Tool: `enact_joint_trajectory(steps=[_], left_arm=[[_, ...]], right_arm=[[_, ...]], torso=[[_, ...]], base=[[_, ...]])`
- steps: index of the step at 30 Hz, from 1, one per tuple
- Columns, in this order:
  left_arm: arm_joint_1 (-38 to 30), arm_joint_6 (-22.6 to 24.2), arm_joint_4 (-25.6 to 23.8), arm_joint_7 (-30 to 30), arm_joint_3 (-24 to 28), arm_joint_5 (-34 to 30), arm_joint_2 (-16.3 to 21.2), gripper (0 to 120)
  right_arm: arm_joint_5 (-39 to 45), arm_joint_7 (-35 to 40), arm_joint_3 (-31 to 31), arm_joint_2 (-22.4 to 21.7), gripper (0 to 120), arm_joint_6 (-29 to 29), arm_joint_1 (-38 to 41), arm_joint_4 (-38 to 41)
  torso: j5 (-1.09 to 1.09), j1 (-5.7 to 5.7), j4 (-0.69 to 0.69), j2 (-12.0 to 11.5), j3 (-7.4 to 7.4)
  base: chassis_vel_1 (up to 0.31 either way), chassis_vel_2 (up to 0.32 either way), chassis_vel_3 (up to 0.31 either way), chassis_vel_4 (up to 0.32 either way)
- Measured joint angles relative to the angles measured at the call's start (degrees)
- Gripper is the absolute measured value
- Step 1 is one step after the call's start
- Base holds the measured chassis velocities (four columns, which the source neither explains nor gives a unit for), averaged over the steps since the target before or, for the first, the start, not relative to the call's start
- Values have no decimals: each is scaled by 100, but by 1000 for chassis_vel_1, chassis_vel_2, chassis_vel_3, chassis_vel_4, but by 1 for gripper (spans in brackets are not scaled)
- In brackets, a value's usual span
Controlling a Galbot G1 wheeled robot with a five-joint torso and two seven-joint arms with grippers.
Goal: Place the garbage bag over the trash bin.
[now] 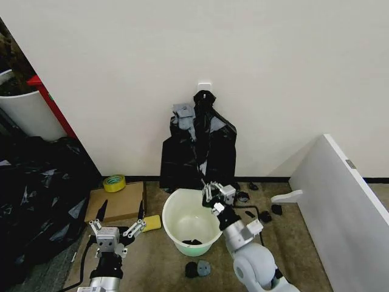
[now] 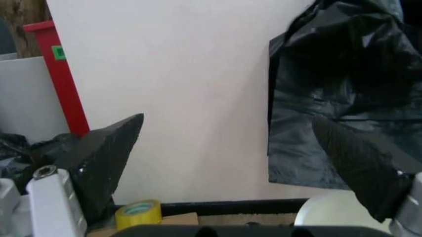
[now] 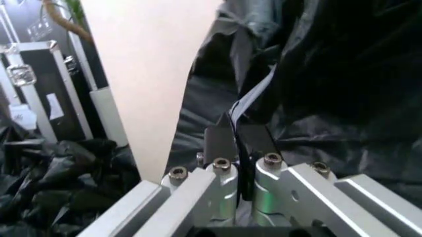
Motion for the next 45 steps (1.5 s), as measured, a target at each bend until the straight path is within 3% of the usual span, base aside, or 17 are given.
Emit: enact_joint_trajectory(steps=[24, 45], left_arm=[[-20, -37, -7, -14, 18, 26, 20, 100], [-4, -69, 4, -25, 25, 47, 23, 100]], right_arm=[[-923, -942, 233, -519, 0, 1013, -964, -57], [-1039, -1902, 610, -635, 0, 1740, -1320, -421]], torso=[[0, 1, 0, 0, 0], [0, 1, 0, 0, 0]], base=[[0, 0, 0, 0], [0, 0, 0, 0]])
